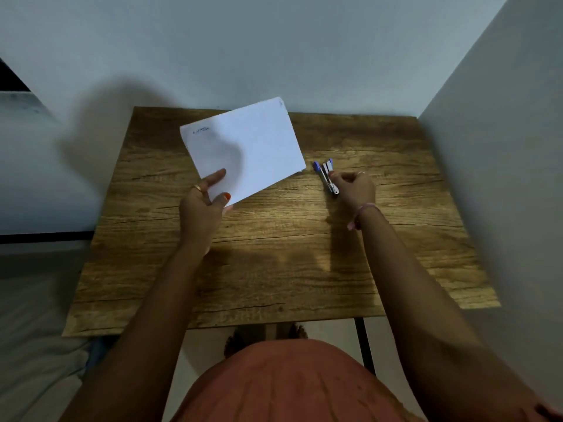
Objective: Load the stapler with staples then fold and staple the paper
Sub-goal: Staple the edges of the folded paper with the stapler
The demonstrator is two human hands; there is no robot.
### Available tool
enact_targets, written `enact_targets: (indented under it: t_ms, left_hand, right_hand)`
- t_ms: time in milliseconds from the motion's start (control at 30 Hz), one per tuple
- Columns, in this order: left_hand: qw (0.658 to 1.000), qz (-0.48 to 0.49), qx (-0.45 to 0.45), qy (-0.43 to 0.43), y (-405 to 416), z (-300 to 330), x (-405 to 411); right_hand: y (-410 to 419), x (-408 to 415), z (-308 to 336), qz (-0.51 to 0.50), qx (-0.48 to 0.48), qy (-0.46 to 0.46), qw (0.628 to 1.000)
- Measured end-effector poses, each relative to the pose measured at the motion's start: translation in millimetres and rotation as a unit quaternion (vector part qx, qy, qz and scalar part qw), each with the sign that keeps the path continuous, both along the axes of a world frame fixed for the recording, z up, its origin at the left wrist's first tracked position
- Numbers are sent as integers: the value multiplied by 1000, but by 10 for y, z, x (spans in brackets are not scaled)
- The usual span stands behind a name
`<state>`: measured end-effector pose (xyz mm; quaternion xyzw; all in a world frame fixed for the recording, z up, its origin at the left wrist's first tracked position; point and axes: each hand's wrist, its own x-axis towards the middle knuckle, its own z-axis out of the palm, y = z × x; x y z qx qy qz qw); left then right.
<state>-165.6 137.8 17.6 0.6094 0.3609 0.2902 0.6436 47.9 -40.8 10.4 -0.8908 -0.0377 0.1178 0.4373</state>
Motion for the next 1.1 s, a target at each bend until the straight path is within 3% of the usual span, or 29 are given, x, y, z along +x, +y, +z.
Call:
enact_targets:
  t_ms: [233, 400, 700, 767, 833, 967, 1100]
  left_hand:
    - [998, 13, 2, -58, -157, 90, 172]
    - [997, 6, -16, -77, -260, 128, 306]
    - [994, -23, -16, -105, -473, 267, 532]
    - [993, -35, -9, -116, -516, 309, 595]
    - [991, -46, -13, -125, -570, 356, 647]
    - [989, -72, -18, -129, -683, 461, 729]
    - [984, -105, -42, -136, -803, 555, 761]
  right_hand:
    - [124, 99, 40, 100, -74, 21, 992]
    - [65, 62, 96, 185, -165, -25, 968]
    - [-274, -203, 82, 181, -115, 16, 977]
    - [-352, -290, 121, 171, -64, 63, 981]
    - [-398, -379, 194, 144, 56, 155, 976]
    - [-421, -507, 427, 107, 263, 270, 920]
    - [-425, -564, 647, 118, 363, 297, 875]
